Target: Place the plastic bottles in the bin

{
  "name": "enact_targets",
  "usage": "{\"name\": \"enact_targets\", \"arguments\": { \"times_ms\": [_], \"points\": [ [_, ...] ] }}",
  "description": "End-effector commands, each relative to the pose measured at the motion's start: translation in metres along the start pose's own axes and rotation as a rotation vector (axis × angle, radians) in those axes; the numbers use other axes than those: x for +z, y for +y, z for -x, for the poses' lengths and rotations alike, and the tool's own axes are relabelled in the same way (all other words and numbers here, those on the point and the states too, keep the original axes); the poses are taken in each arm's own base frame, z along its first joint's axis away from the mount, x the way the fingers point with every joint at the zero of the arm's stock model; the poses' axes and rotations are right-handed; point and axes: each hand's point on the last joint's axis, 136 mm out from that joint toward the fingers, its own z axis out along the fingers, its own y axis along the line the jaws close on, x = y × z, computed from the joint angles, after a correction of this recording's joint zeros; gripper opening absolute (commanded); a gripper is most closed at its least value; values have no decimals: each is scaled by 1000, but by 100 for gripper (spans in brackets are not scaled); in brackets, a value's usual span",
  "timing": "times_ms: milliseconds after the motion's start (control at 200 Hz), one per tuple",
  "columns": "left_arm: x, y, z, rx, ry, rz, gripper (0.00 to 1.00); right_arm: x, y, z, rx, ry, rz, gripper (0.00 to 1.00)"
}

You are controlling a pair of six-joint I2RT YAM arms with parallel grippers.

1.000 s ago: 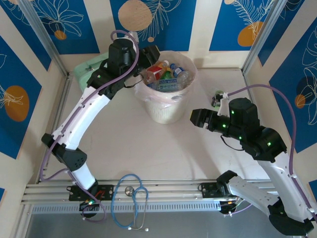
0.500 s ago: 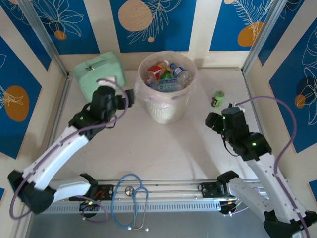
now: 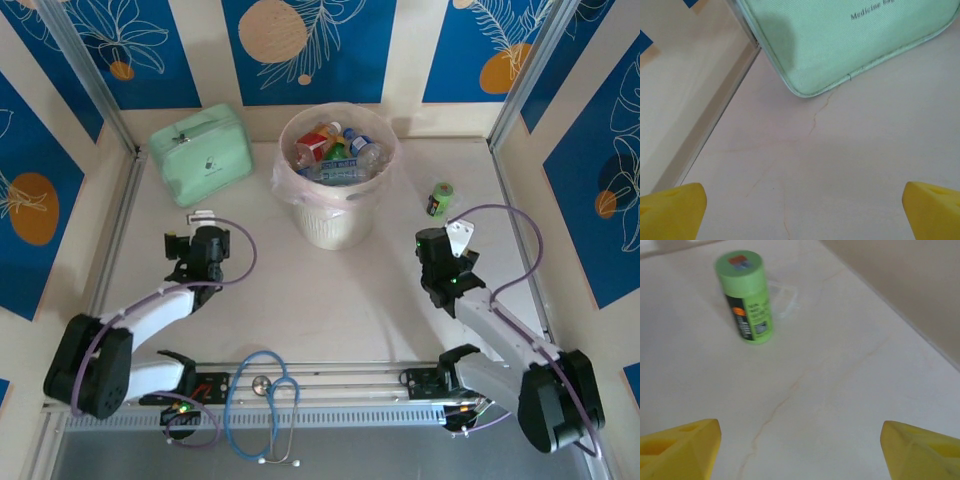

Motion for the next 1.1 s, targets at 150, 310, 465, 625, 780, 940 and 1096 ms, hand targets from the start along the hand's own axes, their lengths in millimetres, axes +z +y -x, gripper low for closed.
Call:
{"name": "enact_targets", "arguments": {
  "times_ms": [150, 310, 465, 625, 780, 940, 1096],
  "points": [
    [27, 5, 8, -113, -141, -31, 100, 50, 24, 12, -35, -97, 45, 84],
    [44, -4, 5, -128, -176, -135, 100, 58, 81, 20, -132, -148, 466, 99],
    [47, -27, -9, -104, -163, -279, 100, 61, 87, 5, -85, -144, 675, 99],
    [52, -23, -6, -122, -162, -273, 100, 69, 95, 4, -92, -122, 679, 99],
    [52, -24, -7, -115, -157, -274, 100, 68, 98, 2, -128, -96, 665, 99],
    [52, -24, -6, -114, -161, -275, 100, 68, 99, 1, -132, -99, 673, 99],
    [52, -25, -6, -113, -160, -277, 100, 68, 99, 1, -131, -98, 675, 99]
  ]
}}
